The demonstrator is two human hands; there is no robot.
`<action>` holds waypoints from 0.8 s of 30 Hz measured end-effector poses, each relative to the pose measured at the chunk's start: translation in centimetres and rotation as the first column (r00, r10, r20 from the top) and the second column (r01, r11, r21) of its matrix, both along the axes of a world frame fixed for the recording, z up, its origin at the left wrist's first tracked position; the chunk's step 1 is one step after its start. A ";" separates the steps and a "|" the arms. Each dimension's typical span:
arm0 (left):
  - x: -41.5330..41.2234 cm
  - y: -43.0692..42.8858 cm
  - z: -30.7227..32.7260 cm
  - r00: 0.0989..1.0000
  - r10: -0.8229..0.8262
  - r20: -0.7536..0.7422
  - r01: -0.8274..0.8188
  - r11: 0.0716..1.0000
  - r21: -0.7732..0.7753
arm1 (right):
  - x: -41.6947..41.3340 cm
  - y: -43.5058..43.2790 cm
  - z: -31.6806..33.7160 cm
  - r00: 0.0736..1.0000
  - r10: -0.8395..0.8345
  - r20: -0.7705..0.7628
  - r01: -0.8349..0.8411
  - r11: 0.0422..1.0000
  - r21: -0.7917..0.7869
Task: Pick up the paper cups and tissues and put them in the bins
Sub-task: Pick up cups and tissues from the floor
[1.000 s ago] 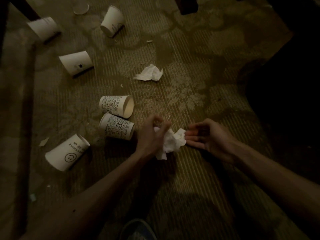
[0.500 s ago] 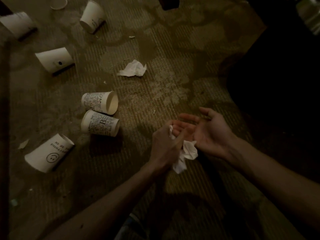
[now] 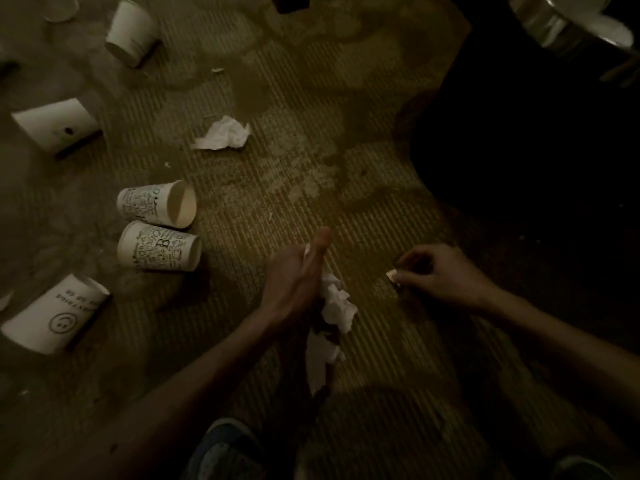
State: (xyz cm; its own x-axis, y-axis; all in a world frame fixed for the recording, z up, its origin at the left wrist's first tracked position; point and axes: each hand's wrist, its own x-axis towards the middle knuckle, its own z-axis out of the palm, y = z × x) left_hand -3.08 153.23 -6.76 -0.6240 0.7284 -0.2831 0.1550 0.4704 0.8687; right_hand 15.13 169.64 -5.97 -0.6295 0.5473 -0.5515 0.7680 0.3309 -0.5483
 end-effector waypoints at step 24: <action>1.7 -3.7 -1.9 0.983 -0.184 0.017 0.185 0.975 -0.119 | -4.0 -7.5 -0.2 0.985 -0.099 -0.142 0.061 0.966 -0.251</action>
